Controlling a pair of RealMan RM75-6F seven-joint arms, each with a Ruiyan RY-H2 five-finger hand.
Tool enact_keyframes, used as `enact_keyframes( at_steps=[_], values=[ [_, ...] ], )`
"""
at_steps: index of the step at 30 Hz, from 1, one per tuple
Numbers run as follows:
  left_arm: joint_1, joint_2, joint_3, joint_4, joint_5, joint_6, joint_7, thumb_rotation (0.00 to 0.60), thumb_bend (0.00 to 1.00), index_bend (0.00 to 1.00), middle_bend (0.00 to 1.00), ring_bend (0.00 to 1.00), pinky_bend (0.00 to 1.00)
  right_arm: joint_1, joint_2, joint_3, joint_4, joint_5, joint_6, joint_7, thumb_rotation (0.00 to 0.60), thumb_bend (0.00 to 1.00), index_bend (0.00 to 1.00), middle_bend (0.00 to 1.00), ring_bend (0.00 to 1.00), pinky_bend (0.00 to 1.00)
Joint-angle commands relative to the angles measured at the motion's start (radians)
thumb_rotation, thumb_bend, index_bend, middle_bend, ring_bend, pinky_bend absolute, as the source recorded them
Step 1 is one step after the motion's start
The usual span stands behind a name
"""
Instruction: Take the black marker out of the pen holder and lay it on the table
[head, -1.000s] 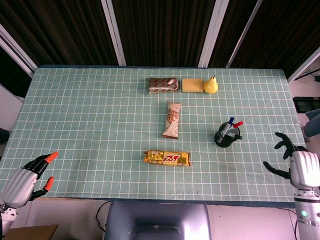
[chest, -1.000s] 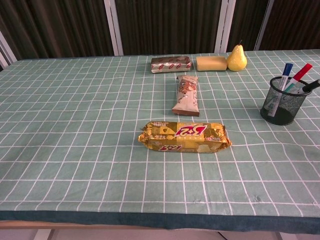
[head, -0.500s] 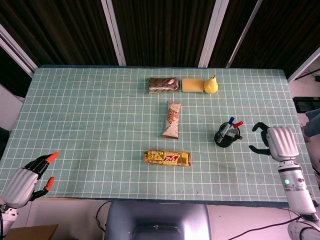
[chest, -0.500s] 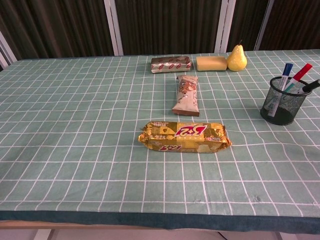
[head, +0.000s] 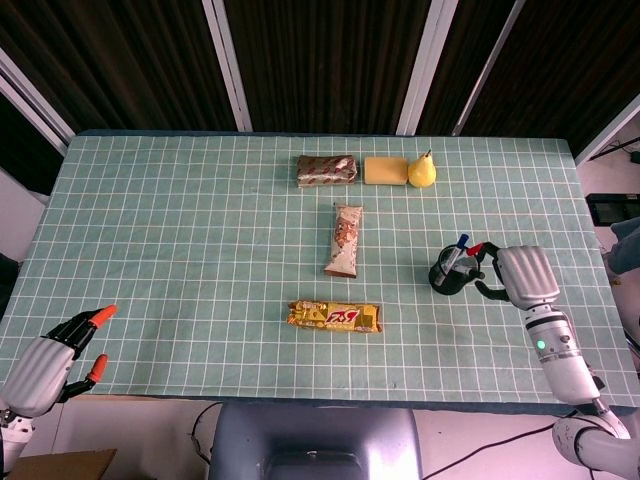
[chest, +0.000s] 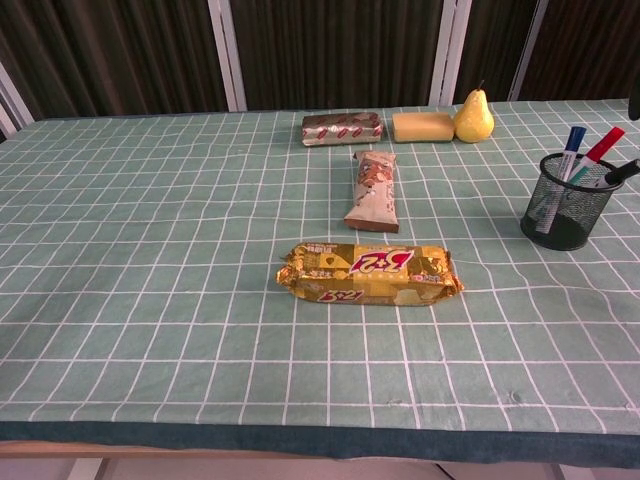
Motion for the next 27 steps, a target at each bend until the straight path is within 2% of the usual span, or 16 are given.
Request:
enact_keyframes(
  at_steps=[1, 11, 27],
  values=[
    [0.000, 0.001, 0.001, 0.000, 0.000, 0.000, -0.002, 0.600, 0.50, 0.10, 0.16, 0.18, 0.38, 0.007, -0.004, -0.010, 0.002, 0.010, -0.009, -0.016, 0.600, 0.42, 0.60, 1.00, 1.00, 1.00],
    [0.001, 0.002, 0.002, 0.001, 0.004, 0.004, -0.007, 0.600, 0.50, 0.10, 0.16, 0.18, 0.38, 0.023, -0.013, -0.041, 0.022, 0.061, -0.025, -0.081, 0.600, 0.42, 0.60, 1.00, 1.00, 1.00],
    [0.002, 0.002, 0.003, 0.004, 0.005, 0.009, -0.012, 0.600, 0.50, 0.10, 0.16, 0.18, 0.38, 0.062, -0.081, -0.048, 0.098, 0.109, -0.029, -0.121, 0.600, 0.43, 0.61, 1.00, 1.00, 1.00]
  ],
)
